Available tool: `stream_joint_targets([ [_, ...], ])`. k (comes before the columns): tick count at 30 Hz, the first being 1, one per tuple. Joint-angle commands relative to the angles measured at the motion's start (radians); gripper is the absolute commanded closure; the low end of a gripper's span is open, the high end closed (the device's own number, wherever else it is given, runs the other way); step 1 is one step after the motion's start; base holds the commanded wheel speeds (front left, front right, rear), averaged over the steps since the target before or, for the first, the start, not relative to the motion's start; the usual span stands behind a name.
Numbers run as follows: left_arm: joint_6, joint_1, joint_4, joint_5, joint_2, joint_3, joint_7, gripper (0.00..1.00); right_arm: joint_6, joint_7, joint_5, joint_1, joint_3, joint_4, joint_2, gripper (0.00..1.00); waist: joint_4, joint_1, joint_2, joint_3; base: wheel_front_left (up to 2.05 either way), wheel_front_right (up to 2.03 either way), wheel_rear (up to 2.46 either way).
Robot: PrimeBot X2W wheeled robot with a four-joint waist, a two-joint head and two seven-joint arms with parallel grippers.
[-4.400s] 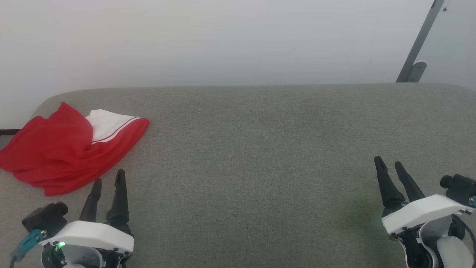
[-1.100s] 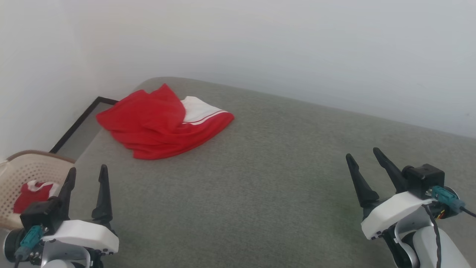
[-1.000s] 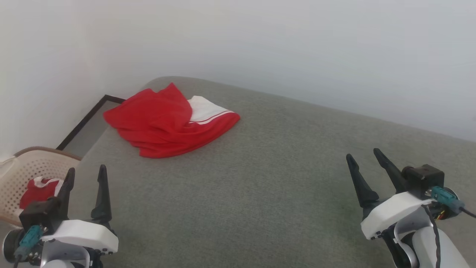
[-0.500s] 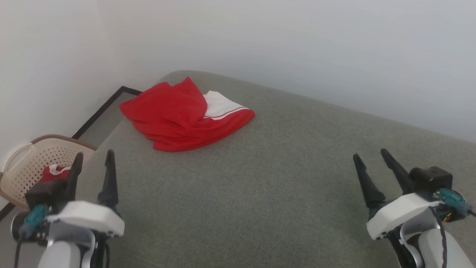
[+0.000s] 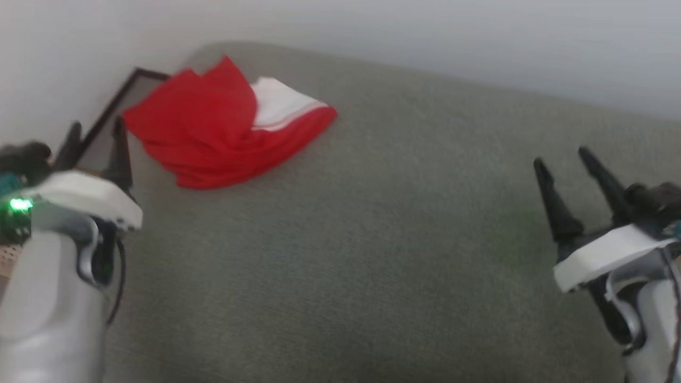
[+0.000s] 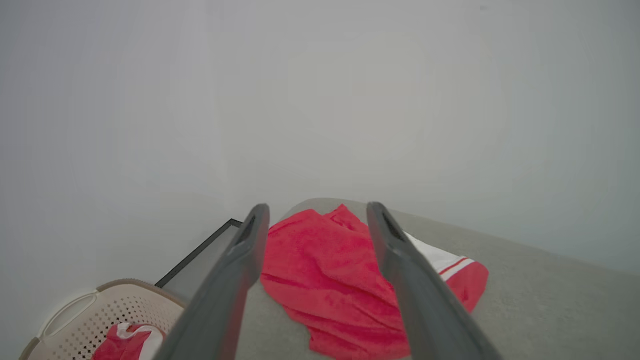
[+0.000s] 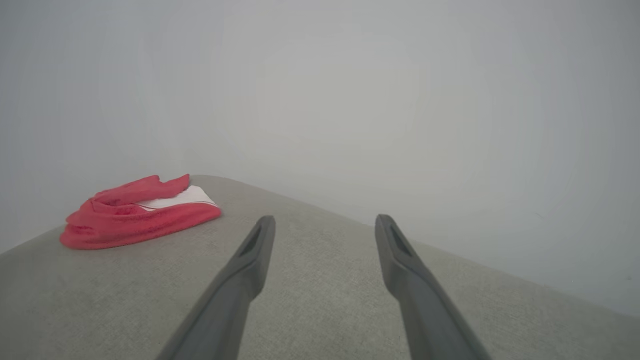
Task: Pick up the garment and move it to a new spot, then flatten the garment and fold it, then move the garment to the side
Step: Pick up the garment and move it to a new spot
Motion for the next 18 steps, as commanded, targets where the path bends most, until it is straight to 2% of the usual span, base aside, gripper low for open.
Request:
stream_joint_targets([
  [1,-0.008,-0.058,0.044,-0.019,0.006,0.002,-0.006,0.00,0.000,0.009,-0.002,-0.026,-0.004,-0.022,-0.014,0.00,-0.066,0.0001,0.0000,0.109,0.00,0.00,0.00],
  [11,-0.023,-0.370,0.356,-0.035,0.050,-0.032,0.088,0.00,0.000,0.040,0.012,-0.102,-0.040,-0.148,-0.078,0.00,-0.148,0.0001,0.0000,0.334,0.00,0.00,0.00],
  [18,0.002,-0.515,0.560,-0.068,0.060,-0.034,0.289,0.00,0.000,0.058,0.015,-0.118,-0.066,-0.207,-0.104,0.00,-0.169,0.0001,0.0000,0.420,0.00,0.00,0.00],
])
